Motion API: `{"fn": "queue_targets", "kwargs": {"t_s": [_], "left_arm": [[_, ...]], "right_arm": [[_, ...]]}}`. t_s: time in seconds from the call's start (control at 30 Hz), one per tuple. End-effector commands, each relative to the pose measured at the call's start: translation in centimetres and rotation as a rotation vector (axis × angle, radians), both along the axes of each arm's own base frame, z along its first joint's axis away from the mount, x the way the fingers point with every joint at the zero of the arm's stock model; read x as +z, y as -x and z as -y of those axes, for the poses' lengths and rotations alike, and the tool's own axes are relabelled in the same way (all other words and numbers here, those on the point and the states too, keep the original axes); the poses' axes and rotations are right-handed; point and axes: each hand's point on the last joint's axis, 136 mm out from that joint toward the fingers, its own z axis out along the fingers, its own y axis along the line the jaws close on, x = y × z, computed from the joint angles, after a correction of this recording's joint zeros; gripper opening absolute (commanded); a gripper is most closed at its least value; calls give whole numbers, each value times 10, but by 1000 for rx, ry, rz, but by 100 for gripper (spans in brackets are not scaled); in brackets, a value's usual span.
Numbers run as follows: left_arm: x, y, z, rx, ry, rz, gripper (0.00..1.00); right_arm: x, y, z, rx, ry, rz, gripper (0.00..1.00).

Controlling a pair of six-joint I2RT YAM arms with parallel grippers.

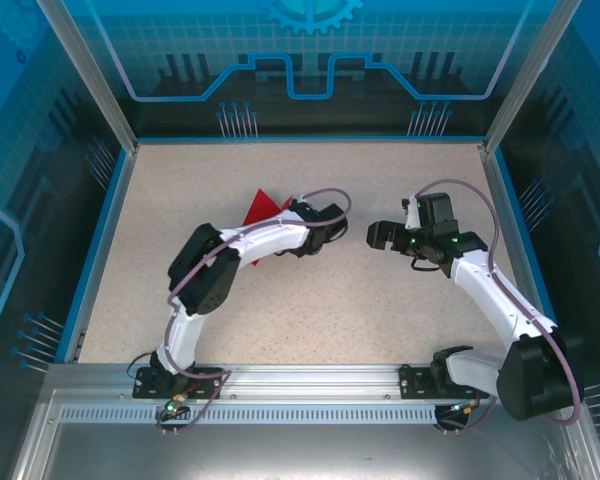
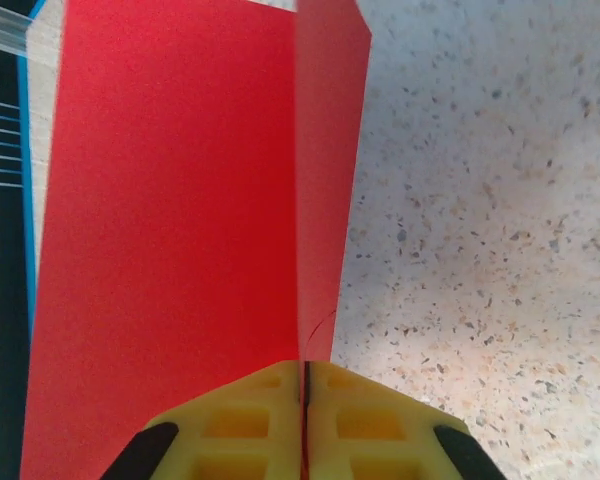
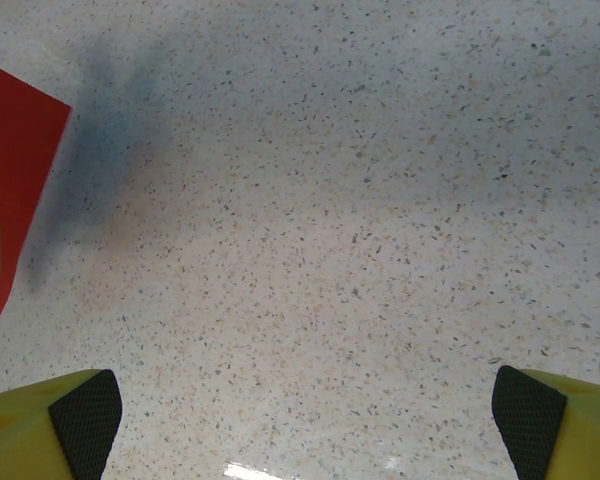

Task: Fold a paper plane with a square sheet of paper (pick it up from the middle)
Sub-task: Turn over the paper at the center of the table.

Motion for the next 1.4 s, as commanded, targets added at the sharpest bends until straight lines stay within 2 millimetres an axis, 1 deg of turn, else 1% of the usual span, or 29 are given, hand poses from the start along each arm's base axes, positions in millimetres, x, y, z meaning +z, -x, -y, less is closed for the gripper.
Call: {"fn": "queue_targets", "kwargs": {"t_s": [0.0,0.13,0.2,0.3,0.37,0.4,0.43,0.47,0.53,0.6,0.7,0.77,0.87,0.9,0.93,0.97,1.03,1.1,1.17,1.2,1.27,1.3,1.33,1.37], "left_arm": [[5,-3,9,-16,-91,58,7],[-20,4,26,-32,-86,36,7],[-28,8,33,-37,-68,24,8],[-38,14,44,-46,-26,-2,12],[-40,16,51,-51,7,-11,17],[-41,17,53,-50,19,-12,21],[-38,17,54,-43,33,-2,29],[-35,17,56,-36,53,5,34],[-27,17,62,-32,105,9,42],[-14,19,72,-31,196,7,50],[17,26,93,-41,395,0,60],[40,30,110,-65,555,-3,69],[68,35,117,-72,749,-5,79],[73,35,115,-62,798,-12,81],[80,34,111,-42,860,-8,83],[83,32,104,-11,909,-12,86],[84,27,86,54,998,-14,88],[78,23,63,136,1053,-10,92],[69,18,32,236,1066,7,97],[66,17,20,273,1068,16,99],[57,18,-8,369,1071,36,99],[52,19,-20,406,1074,44,99],[48,20,-32,449,1080,55,99],[44,22,-45,489,1090,66,99]], "right_arm": [[-2,4,11,-43,3,-17,99],[-5,4,14,-58,1,-32,99],[-7,3,16,-65,-3,-40,99],[-10,2,17,-74,-11,-53,99],[-12,2,17,-77,-16,-62,99],[-12,1,17,-78,-19,-64,99],[-12,1,16,-79,-23,-68,99],[-13,1,16,-82,-28,-73,99],[-14,2,16,-86,-35,-79,99],[-15,1,16,-92,-40,-83,99],[-13,0,13,-85,-50,-83,99],[-12,-2,12,-80,-58,-84,99],[-13,-5,7,-64,-75,-98,98],[-13,-5,3,-50,-82,-99,97],[-16,-5,-1,-35,-86,-112,97],[-11,-9,-8,-16,-91,-103,96],[-9,-12,-24,31,-87,-103,95],[-10,-14,-44,78,-75,-112,93],[-11,-16,-74,143,-56,-115,91],[-13,-16,-87,169,-50,-122,89],[-19,-18,-122,231,-42,-137,86],[-23,-20,-134,250,-39,-145,84],[-25,-20,-152,281,-39,-148,82],[-31,-21,-169,308,-38,-163,80]]}}
